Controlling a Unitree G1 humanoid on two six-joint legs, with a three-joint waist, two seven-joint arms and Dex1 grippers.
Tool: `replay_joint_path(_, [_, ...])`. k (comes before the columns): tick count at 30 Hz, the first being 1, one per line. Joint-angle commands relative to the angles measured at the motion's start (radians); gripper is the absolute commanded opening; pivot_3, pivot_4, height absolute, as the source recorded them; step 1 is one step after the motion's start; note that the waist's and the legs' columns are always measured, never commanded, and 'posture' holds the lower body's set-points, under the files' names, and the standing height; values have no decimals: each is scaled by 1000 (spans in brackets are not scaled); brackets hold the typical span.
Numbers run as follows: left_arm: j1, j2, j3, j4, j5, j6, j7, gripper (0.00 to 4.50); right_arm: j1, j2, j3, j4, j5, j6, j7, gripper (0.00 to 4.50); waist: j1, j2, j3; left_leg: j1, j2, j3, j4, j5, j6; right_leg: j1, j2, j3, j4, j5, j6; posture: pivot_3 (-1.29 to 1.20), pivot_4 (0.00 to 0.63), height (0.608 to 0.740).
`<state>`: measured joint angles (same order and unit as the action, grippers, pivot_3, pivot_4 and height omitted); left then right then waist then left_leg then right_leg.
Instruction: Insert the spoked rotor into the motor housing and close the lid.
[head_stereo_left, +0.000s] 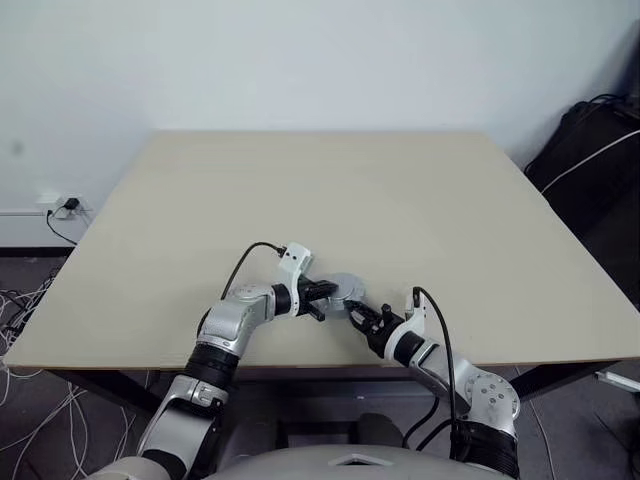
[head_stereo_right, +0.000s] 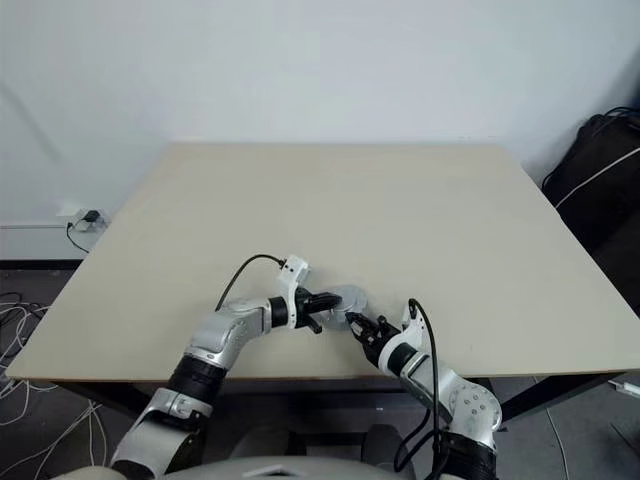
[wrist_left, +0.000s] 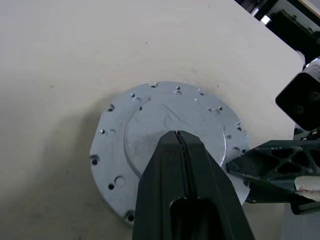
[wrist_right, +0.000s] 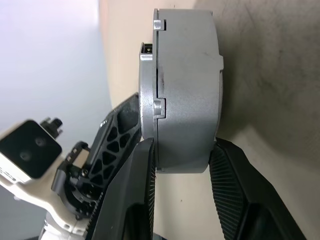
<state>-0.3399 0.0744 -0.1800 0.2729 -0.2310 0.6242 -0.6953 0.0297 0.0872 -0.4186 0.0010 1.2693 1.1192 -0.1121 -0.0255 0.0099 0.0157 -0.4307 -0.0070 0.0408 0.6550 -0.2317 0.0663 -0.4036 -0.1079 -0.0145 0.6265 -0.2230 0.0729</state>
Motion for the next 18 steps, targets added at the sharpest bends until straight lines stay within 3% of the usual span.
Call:
replay_joint_path(1, [38,-30,54,-124,-44,-33,58,0,-10,45,8,-35,18,-66,-9,1229,-1,1,1,0,0,0,0,0,0,-1,0,0,0,0,0,0,0,740])
replay_joint_path(10, [263,-147,249,-523,-237,-62,242,0,9,28,37,-49,38,-86,-7,1229,5,1,3,-6,0,1,-1,0,0,-6,-1,0,-2,2,-4,0,0,740])
replay_joint_path(17, [493,-207,316,-603,-501,7,260,0,-23,17,62,-82,94,-80,34,1229,5,1,7,-7,0,2,-1,0,0,-7,0,0,-2,2,-3,0,0,740])
replay_joint_path(18, [518,-215,318,-598,-533,16,271,180,-30,17,65,-87,101,-80,35,1229,4,2,9,-7,0,2,-1,0,0,-7,0,0,-3,1,-2,0,0,740])
